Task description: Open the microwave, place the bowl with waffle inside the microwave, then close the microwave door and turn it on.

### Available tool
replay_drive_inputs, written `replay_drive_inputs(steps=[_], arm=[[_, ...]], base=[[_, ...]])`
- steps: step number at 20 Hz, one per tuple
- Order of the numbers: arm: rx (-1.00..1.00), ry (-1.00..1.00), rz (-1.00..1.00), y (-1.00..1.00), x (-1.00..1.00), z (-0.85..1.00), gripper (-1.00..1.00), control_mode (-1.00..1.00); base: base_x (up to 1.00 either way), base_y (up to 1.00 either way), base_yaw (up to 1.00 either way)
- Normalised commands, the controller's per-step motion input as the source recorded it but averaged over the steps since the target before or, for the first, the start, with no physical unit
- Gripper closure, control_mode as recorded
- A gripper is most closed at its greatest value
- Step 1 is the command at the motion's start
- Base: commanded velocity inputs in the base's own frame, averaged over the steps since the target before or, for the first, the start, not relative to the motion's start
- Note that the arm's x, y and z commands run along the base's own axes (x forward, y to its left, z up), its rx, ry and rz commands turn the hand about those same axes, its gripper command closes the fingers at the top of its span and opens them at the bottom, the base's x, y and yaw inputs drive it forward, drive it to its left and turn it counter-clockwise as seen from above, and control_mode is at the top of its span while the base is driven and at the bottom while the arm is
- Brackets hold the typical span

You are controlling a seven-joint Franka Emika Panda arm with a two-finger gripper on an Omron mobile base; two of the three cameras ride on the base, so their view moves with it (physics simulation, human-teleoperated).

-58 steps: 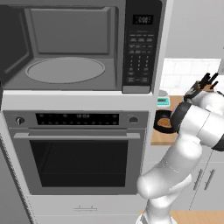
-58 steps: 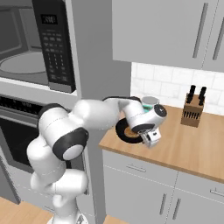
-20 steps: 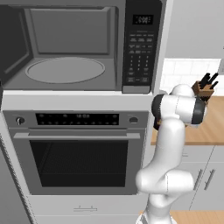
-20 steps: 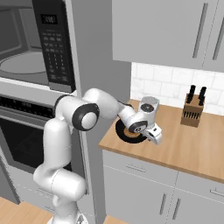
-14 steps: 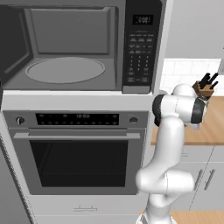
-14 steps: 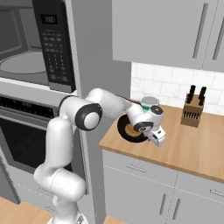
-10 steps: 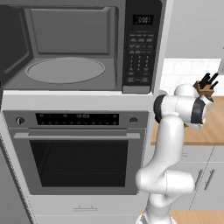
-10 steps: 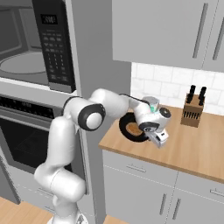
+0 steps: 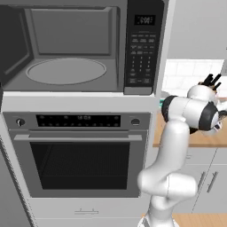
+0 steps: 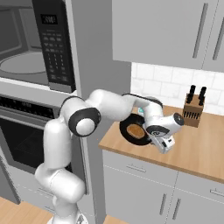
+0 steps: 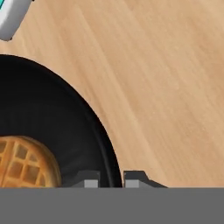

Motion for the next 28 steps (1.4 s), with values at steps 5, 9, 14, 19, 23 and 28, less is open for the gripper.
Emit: replay_drive_inputs(steps=[5,9,14,19,23,28], arm=[[-0.14,-0.23,0.0,0.75,-1.0,0.29,1.0,-1.0],[-0.12,-0.15,0.0,0.67,-1.0,0.34,1.0,-1.0],[-0.02,-0.04,0.0,0.14,-1.0,0.55,1.0,-1.0],[0.0,0.01,-0.02,0.0,-1.0,0.86,1.0,-1.0],[-0.06,0.17,-0.04,0.1,-1.0,0.89,1.0,-1.0],[0.0,0.2,-0.26,0.17,-0.97,0.7,1.0,-1.0]], base=[[0.0,0.0,0.0],[0.0,0.0,0.0],[0.0,0.0,0.0],[0.0,0.0,0.0],[0.0,0.0,0.0],[0.0,0.0,0.0]])
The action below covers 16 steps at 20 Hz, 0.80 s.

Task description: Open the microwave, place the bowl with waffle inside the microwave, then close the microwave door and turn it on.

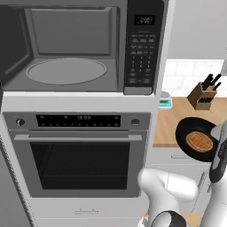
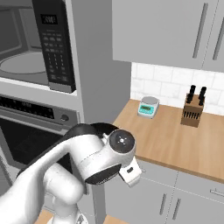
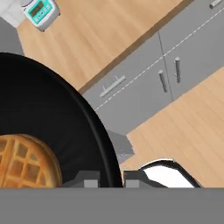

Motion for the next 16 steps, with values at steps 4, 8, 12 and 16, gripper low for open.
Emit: replay_drive_inputs(steps=[4,8,12,16], arm=[[0.0,0.04,-0.42,0.35,-0.85,0.62,1.0,-1.0],[0.0,0.0,-0.48,0.51,-0.81,0.59,1.0,-1.0],[-0.08,0.04,-0.32,0.89,-0.52,0.71,1.0,-1.0],[-0.23,0.01,-0.01,1.0,-0.21,0.78,1.0,-1.0]], base=[[0.0,0.0,0.0],[0.0,0.0,0.0],[0.0,0.0,0.0],[0.0,0.0,0.0]])
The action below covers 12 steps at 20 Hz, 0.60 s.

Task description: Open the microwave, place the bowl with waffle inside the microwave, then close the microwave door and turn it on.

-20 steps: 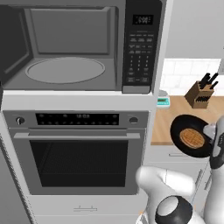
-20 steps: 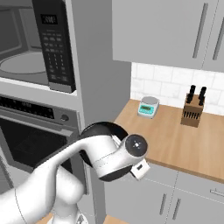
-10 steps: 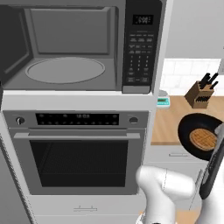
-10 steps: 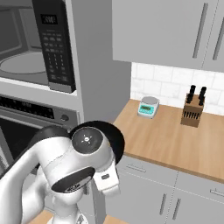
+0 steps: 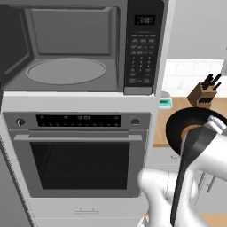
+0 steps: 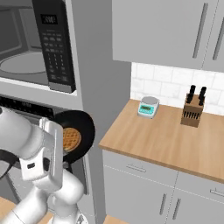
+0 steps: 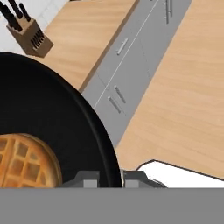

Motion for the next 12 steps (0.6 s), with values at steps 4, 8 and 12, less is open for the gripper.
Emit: replay_drive_inputs(steps=[4,8,12], arm=[[-0.04,-0.26,-0.02,1.0,-0.18,0.52,1.0,-1.0],[0.0,-0.35,0.0,1.0,-0.04,0.44,1.0,-1.0],[0.0,-0.2,0.0,1.0,0.0,0.4,1.0,-1.0]], base=[[0.0,0.0,0.0],[0.0,0.0,0.0],[0.0,0.0,0.0]])
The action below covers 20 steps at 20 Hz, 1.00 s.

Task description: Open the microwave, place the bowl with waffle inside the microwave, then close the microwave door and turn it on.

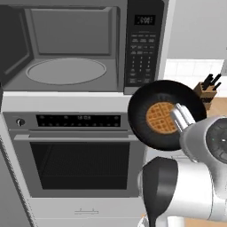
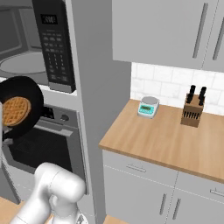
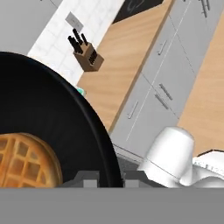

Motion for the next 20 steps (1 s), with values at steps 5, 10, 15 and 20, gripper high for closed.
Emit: replay_drive_inputs(steps=[5,10,15,20], arm=[[0.0,-0.12,0.0,1.0,0.19,0.2,1.0,-1.0],[0.05,-0.13,0.0,0.88,0.43,0.13,1.0,-1.0],[0.02,0.0,0.0,0.47,0.49,0.12,1.0,-1.0],[0.08,-0.03,0.0,-0.01,0.62,0.01,1.0,-1.0]], base=[[0.0,0.0,0.0],[0.0,0.0,0.0],[0.0,0.0,0.0],[0.0,0.0,0.0]])
